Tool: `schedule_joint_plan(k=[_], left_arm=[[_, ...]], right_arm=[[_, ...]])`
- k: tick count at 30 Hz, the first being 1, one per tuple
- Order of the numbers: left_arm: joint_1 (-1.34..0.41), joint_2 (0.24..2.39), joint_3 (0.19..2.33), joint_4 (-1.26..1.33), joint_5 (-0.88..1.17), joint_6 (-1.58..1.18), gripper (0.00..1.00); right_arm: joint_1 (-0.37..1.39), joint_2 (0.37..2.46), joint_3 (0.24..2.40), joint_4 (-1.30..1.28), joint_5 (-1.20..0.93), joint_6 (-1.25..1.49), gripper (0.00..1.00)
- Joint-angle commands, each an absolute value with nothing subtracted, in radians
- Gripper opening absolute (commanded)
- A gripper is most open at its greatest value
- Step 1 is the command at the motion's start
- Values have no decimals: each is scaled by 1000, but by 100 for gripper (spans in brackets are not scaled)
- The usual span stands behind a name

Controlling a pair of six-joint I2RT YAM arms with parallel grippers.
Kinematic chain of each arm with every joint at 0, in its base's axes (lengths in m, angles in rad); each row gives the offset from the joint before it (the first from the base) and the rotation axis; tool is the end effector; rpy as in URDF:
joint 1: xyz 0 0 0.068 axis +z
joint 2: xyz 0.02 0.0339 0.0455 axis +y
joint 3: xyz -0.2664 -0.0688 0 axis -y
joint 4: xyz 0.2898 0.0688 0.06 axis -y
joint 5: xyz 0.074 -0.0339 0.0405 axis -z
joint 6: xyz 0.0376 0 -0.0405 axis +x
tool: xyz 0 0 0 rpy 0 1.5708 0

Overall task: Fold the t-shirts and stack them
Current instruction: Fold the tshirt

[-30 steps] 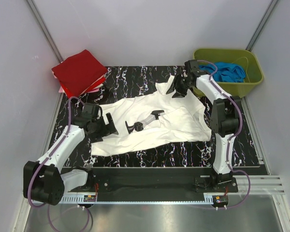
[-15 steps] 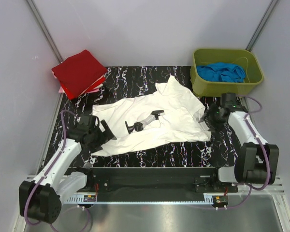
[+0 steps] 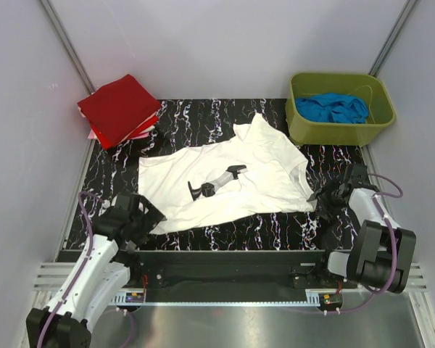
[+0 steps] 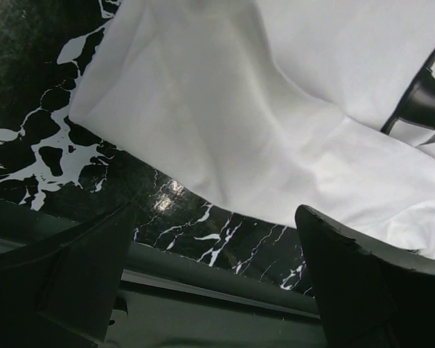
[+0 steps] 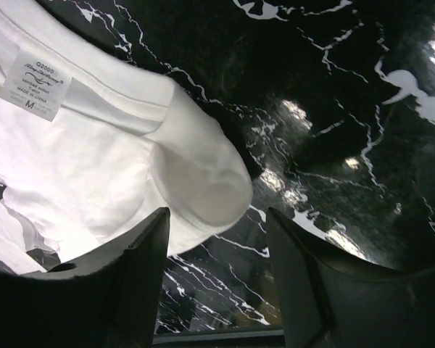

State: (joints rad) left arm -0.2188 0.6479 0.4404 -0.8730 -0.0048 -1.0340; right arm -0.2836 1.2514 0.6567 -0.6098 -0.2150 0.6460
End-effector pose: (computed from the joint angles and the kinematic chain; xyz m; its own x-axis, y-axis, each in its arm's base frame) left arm 0.1524 -0.0337 0.1748 -0.6250 -0.7414 -0.2444 -0.6302 0.6640 -0.4025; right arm 0.2419 -0.0622 0.1504 -0.5953 0.7861 -0.1661 0.6993 0.6088 0.3747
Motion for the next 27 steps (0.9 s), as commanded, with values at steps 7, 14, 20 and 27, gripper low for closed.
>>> schedule_joint_plan(k=[7, 14, 20, 27], left_arm=[[-224, 744, 436, -795, -60, -1061, 99], [-236, 738, 445, -847, -127, -1104, 99], [-236, 761, 448, -862, -201, -1143, 89], [-236, 799, 425, -802, -245, -1143, 75]], right_arm=[[-284, 1433, 632, -368, -341, 664, 49], [-284, 1497, 721, -362, -322, 652, 0], [-284, 1523, 765, -373, -348, 647, 0], [-284, 1535, 762, -367, -367, 637, 0]])
